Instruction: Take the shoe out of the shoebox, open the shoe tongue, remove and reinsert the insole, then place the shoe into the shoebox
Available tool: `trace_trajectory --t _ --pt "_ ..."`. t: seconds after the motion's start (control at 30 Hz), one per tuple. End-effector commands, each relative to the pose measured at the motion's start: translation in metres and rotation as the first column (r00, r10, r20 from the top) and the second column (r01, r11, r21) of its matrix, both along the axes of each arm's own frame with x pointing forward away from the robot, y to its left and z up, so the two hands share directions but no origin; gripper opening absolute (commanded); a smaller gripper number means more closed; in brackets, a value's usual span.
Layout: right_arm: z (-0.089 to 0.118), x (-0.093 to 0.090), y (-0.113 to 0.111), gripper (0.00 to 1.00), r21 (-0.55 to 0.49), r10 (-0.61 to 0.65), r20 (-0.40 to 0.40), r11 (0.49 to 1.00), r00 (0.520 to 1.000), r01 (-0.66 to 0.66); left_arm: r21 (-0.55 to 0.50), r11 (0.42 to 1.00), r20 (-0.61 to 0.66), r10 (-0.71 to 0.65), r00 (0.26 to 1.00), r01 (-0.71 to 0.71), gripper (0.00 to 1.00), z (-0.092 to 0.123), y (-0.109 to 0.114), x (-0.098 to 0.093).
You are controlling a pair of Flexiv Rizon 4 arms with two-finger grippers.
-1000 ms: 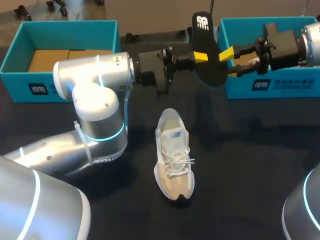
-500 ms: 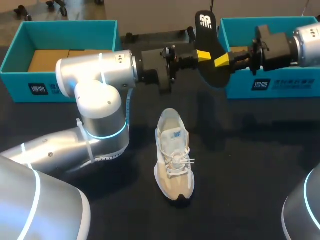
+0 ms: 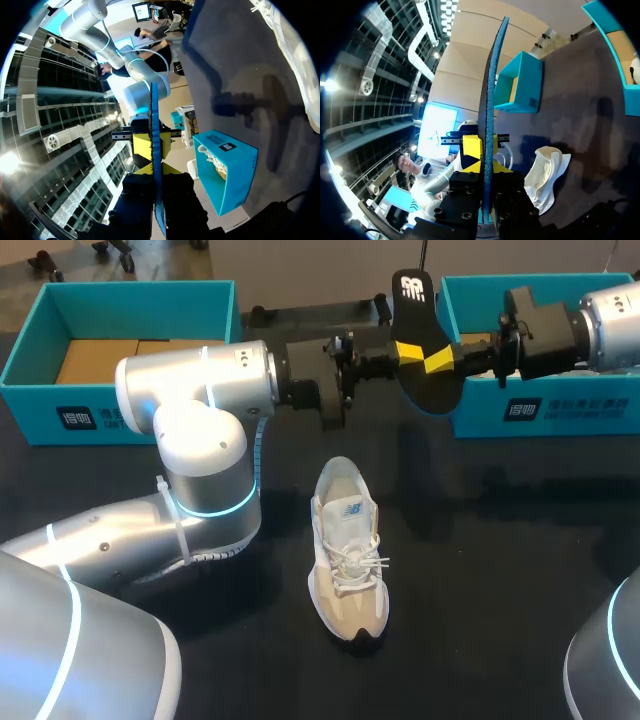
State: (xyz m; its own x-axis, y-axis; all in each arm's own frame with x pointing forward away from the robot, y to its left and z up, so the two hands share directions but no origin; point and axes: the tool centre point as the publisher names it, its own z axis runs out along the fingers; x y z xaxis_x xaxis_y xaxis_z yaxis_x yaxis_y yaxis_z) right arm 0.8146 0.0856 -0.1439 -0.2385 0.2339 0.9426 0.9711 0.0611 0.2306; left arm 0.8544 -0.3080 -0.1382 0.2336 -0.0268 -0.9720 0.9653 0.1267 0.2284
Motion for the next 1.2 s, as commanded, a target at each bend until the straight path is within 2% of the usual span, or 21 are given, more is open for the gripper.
trace_trajectory --t 0.03,0.2,0.47,0.5,0.53,0.57,0.97,1.2 --pt "-0.001 0.0 0.002 0.07 0.001 0.002 0.0 1.0 1.0 -0.002 0.0 1.0 0.0 0.007 1.0 -0.007 0.0 -0.001 -0.004 0.002" --pt "-0.001 0.0 0.002 0.0 0.002 0.005 0.0 1.0 1.0 -0.005 0.002 1.0 0.0 0.007 1.0 -0.007 0.0 -0.001 -0.005 0.002" --pt "0.0 0.002 0.003 0.0 0.033 0.025 0.034 0.999 0.999 -0.027 0.023 1.0 -0.004 -0.021 1.0 0.021 0.0 -0.001 -0.006 -0.001" --pt "0.0 0.002 0.003 0.0 0.034 0.026 0.036 0.999 0.999 -0.027 0.027 0.999 -0.004 -0.023 1.0 0.023 0.35 0.0 -0.006 -0.001" --pt "0.0 0.003 0.003 0.0 0.035 0.027 0.04 0.999 0.999 -0.028 0.033 0.999 -0.003 -0.023 1.0 0.023 0.59 0.0 -0.005 -0.002" --pt "-0.001 0.003 0.003 0.0 0.039 0.027 0.046 0.999 0.999 -0.029 0.034 0.999 -0.015 -0.027 1.0 0.027 1.0 0.001 -0.003 -0.002" --pt "-0.013 0.002 -0.005 0.0 0.036 0.007 0.071 0.999 0.997 -0.01 0.105 0.994 -0.051 -0.004 0.999 0.01 1.0 0.004 0.03 0.005" --pt "-0.021 0.001 -0.006 0.0 0.063 -0.016 0.152 0.998 0.988 0.007 0.162 0.987 -0.14 0.01 0.99 0.013 1.0 0.004 0.055 0.004"
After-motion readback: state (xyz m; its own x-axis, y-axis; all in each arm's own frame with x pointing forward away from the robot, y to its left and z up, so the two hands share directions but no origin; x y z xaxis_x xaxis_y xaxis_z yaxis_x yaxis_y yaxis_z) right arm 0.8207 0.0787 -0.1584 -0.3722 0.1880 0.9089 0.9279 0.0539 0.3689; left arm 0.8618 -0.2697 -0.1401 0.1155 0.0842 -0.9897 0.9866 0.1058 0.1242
